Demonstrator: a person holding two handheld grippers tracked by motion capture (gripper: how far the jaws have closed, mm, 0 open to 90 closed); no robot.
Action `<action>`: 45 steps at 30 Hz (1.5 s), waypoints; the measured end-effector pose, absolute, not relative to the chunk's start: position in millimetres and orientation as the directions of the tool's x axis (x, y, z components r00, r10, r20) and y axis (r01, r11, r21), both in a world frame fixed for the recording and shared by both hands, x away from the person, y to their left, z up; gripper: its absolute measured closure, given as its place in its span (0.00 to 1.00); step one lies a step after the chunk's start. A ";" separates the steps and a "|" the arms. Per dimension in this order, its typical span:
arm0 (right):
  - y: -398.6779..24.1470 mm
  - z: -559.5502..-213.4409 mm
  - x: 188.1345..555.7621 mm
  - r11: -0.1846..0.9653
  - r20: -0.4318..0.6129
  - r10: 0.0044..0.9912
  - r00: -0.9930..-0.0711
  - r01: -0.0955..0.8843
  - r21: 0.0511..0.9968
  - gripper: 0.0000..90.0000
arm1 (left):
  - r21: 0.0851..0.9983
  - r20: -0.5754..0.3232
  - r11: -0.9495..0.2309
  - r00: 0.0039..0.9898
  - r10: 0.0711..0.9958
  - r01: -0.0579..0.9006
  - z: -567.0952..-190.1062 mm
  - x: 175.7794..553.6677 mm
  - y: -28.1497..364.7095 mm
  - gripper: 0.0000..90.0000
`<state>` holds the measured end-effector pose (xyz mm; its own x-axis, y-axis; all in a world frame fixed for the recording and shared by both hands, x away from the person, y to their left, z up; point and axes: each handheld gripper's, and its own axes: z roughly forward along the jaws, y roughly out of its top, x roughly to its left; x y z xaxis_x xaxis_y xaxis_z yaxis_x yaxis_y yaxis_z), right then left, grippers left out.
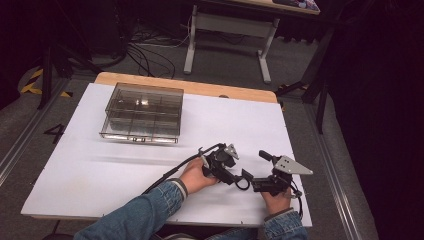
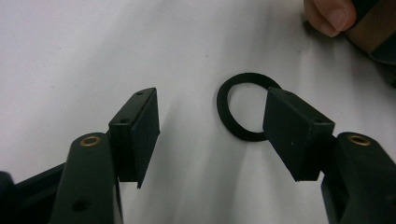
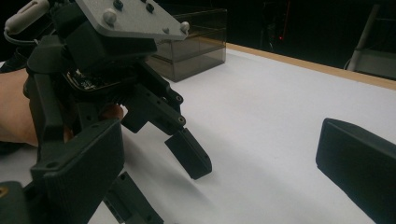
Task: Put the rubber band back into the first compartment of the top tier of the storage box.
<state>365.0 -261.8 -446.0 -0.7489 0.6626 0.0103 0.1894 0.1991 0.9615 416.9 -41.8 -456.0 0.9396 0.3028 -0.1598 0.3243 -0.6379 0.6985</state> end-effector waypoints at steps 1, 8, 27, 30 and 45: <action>-262.0 -446.0 365.0 0.201 0.009 0.663 -0.749 0.189 0.961 0.02 | 0.697 -0.164 -0.637 0.938 0.306 0.330 -456.8 417.1 -42.6 0.42; -261.8 -446.0 364.6 0.204 0.005 0.663 -0.749 0.187 0.961 0.02 | 0.691 -0.161 -0.641 0.936 0.313 0.334 -461.5 415.5 -51.8 0.47; -261.9 -446.3 363.7 0.194 0.014 0.667 -0.745 0.192 0.962 0.02 | 0.679 -0.096 -0.671 0.942 0.321 0.298 -460.8 406.6 -59.1 0.94; -262.4 -446.4 363.9 0.192 0.014 0.666 -0.746 0.189 0.963 0.02 | 0.677 -0.067 -0.678 0.942 0.330 0.286 -459.5 403.2 -60.0 0.96; -263.7 -446.3 363.7 0.181 0.018 0.672 -0.741 0.187 0.966 0.02 | 0.704 -0.080 -0.636 0.925 0.370 0.315 -439.7 404.6 -32.3 0.96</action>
